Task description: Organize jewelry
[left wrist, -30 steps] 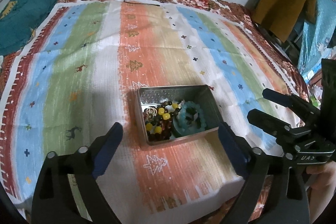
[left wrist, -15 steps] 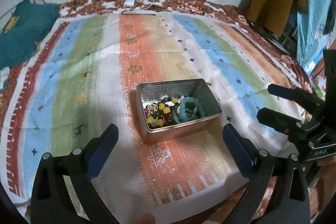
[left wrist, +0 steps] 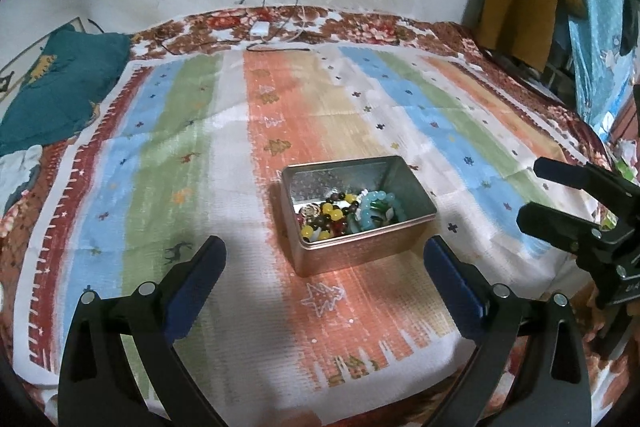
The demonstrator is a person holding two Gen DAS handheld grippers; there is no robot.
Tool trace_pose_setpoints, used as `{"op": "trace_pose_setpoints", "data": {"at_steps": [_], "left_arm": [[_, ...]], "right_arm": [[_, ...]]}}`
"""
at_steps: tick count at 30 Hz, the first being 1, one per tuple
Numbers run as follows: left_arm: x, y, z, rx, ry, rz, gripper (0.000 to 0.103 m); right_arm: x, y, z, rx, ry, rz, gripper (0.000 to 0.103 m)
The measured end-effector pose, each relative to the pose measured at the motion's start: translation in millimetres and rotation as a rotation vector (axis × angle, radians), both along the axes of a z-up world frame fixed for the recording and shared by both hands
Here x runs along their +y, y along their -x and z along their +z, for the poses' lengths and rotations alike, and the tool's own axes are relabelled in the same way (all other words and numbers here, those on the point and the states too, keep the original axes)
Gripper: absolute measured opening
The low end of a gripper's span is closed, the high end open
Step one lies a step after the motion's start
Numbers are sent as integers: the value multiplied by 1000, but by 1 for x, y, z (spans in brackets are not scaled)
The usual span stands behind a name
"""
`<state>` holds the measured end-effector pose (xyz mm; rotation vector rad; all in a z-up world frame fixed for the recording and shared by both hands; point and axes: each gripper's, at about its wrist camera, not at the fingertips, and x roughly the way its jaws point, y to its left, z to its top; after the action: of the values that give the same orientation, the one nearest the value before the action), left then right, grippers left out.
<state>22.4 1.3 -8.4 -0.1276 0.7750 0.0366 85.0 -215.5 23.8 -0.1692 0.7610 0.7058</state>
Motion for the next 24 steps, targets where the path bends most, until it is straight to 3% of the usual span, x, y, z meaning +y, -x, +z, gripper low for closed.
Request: {"op": "trace_pose_setpoints", "data": {"at_steps": [24], "left_arm": [[-2,4,7,-21,17,-18,97]], "right_arm": [[3,6,-9,18,24,13,97]]}}
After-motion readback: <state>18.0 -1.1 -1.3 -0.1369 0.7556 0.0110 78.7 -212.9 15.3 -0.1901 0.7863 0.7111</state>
